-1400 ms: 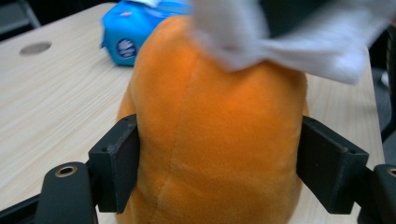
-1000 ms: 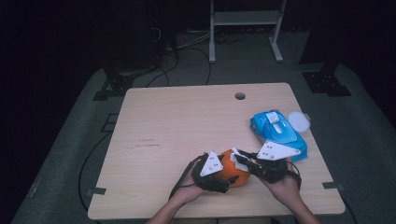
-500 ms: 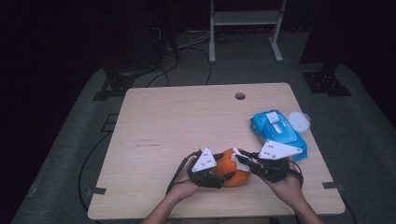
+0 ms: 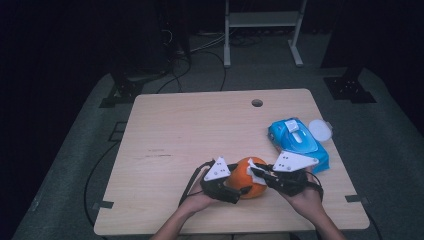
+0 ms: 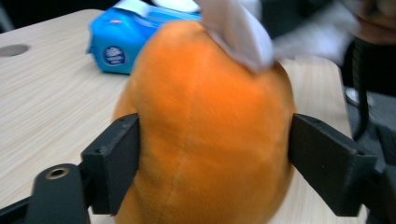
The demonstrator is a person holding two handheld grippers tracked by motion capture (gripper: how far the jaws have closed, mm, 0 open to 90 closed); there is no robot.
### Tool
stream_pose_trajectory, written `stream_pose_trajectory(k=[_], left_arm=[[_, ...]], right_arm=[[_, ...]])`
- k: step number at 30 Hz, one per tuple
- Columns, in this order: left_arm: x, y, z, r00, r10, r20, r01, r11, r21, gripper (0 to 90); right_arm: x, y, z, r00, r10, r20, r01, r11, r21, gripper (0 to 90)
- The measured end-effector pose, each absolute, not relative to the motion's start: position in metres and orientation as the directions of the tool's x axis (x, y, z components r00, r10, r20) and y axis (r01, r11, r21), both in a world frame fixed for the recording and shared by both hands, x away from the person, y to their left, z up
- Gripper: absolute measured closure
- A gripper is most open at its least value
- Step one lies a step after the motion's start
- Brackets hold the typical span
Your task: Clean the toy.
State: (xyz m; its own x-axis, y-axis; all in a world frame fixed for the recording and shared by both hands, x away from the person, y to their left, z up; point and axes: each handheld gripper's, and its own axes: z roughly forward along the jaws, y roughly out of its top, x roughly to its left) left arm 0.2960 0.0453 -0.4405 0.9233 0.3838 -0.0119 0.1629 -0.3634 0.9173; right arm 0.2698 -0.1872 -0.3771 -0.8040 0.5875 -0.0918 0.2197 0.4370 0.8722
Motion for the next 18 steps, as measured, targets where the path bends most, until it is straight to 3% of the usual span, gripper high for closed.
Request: stream_pose_trajectory(k=[5,10,18], left_arm=[[0.292,0.039,-0.44,0.914,0.405,0.013,0.155,-0.379,0.912,24.4],[0.285,0.033,-0.44,0.931,0.359,0.068,0.099,-0.428,0.898,25.2],[0.298,0.044,-0.438,0.931,0.361,-0.057,0.202,-0.377,0.904,17.6]], right_arm=[[0.268,-0.188,-0.378,-0.798,0.595,-0.098,0.218,0.437,0.873,80.5],[0.261,-0.169,-0.379,-0.821,0.556,-0.13,0.178,0.467,0.866,80.5],[0.268,-0.188,-0.378,-0.802,0.59,-0.096,0.218,0.438,0.872,80.5]])
